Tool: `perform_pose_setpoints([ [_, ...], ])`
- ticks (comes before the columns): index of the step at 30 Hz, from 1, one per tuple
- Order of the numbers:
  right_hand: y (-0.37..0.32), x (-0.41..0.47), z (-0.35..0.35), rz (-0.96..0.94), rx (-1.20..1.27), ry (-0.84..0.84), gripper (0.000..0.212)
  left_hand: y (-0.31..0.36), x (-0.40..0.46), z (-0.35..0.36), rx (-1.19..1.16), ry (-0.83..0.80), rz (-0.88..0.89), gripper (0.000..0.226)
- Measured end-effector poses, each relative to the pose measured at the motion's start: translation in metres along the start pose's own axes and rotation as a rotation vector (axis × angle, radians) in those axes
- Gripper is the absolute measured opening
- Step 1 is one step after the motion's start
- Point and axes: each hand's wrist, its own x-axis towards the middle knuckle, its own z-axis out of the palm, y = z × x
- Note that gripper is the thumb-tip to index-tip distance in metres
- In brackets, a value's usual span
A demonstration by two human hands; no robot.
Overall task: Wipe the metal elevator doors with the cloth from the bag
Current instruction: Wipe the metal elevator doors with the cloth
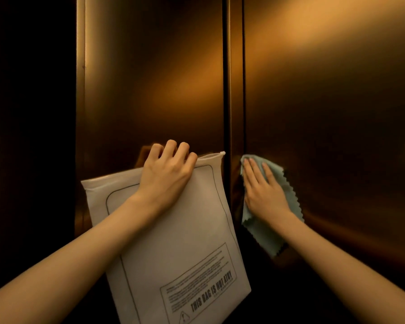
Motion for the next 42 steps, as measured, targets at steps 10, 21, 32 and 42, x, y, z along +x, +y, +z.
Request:
perform_pose_setpoints([
  [10, 0.011, 0.040, -0.006, 0.047, 0.036, 0.043, 0.064, -0.012, 0.032, 0.002, 0.022, 0.062, -0.065, 0.020],
  [21, 0.066, 0.143, -0.039, 0.095, -0.052, 0.122, 0.061, -0.017, 0.039, 0.018, -0.048, 0.080, -0.154, 0.022],
  [32, 0.086, 0.144, -0.050, 0.098, -0.134, 0.082, 0.062, -0.014, 0.039, 0.011, -0.065, 0.097, -0.154, 0.027],
  [42, 0.053, 0.080, -0.025, -0.025, -0.059, 0.011, 0.062, -0.016, 0.044, 0.008, -0.046, 0.023, -0.137, 0.029],
])
